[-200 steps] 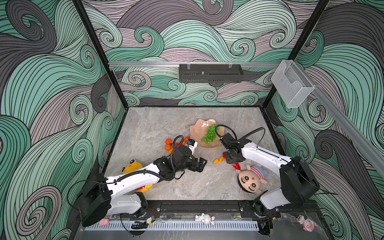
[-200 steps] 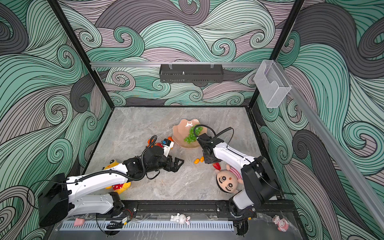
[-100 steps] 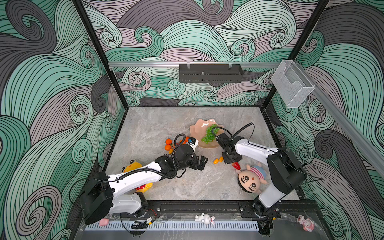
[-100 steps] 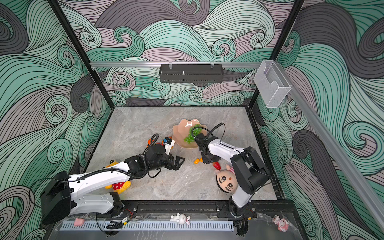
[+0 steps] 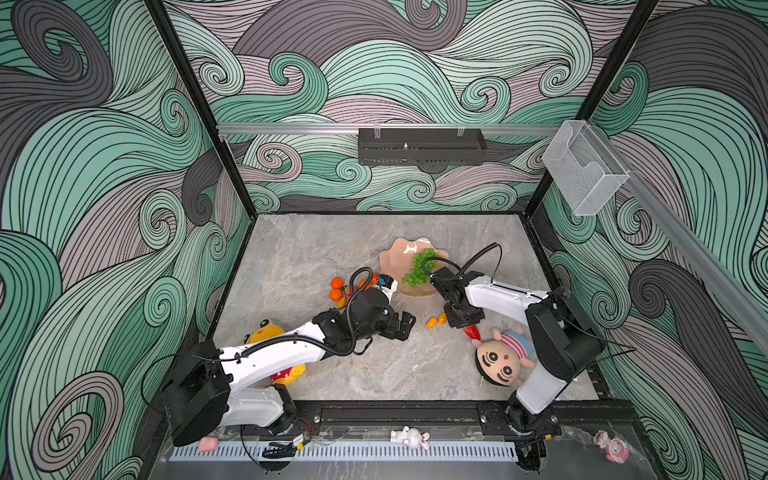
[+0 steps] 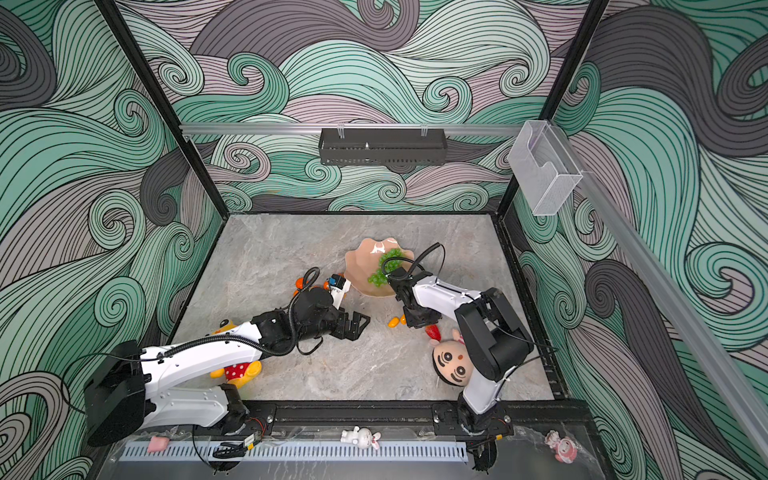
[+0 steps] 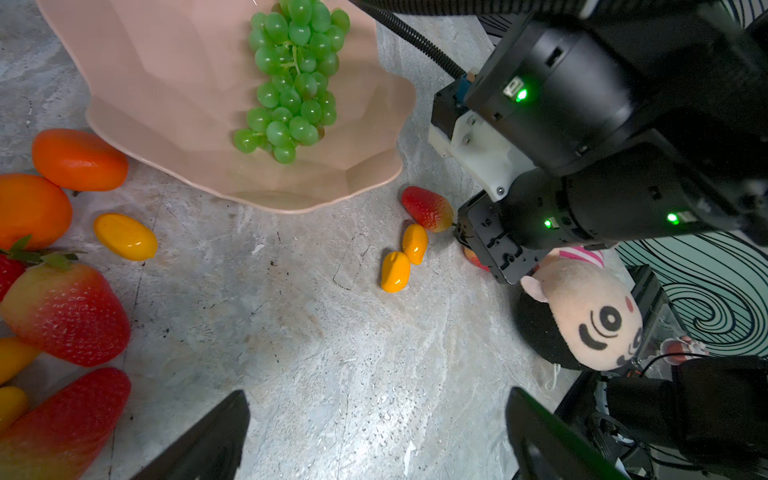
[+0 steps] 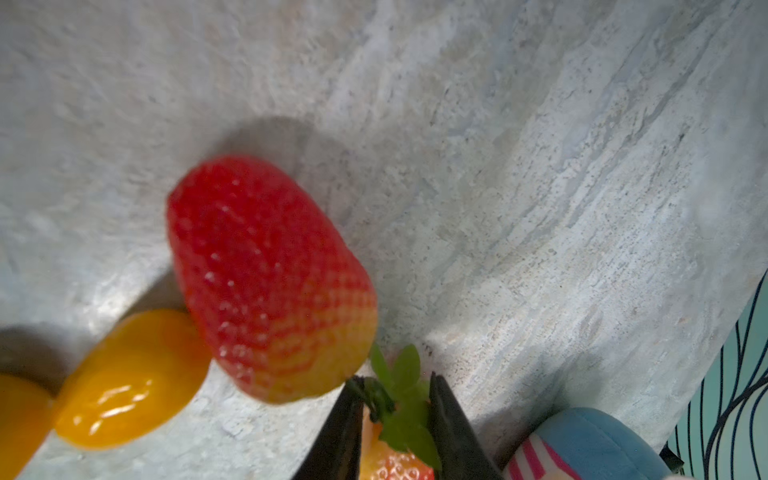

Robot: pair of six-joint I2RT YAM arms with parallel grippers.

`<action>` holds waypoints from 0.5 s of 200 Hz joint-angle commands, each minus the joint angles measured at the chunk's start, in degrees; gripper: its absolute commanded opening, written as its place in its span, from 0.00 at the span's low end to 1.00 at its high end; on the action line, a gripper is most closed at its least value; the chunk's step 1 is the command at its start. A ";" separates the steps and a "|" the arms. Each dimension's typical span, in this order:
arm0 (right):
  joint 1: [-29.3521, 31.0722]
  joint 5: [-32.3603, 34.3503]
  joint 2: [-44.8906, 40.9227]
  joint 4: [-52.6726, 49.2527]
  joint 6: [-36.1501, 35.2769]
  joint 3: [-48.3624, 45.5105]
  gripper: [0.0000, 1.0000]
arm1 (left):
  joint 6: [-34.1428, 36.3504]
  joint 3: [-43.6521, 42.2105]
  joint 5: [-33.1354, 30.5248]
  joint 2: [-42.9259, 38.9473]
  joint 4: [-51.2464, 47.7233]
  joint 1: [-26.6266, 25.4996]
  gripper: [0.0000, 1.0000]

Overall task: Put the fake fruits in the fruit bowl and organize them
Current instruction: 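Lower the right gripper onto the small strawberry and close it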

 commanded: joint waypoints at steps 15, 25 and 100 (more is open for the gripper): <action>0.15 2.49 -1.23 -1.84 1.06 -0.48 0.27 | 0.66 2.30 0.06 0.94 -0.48 -0.38 0.99; -0.06 2.66 -1.49 -1.94 1.11 -0.61 0.26 | 0.70 2.52 0.24 1.22 -0.56 -0.41 0.99; -1.67 2.08 -2.15 -2.23 1.44 -1.30 0.20 | 0.41 2.59 0.84 1.35 -0.84 -0.41 0.99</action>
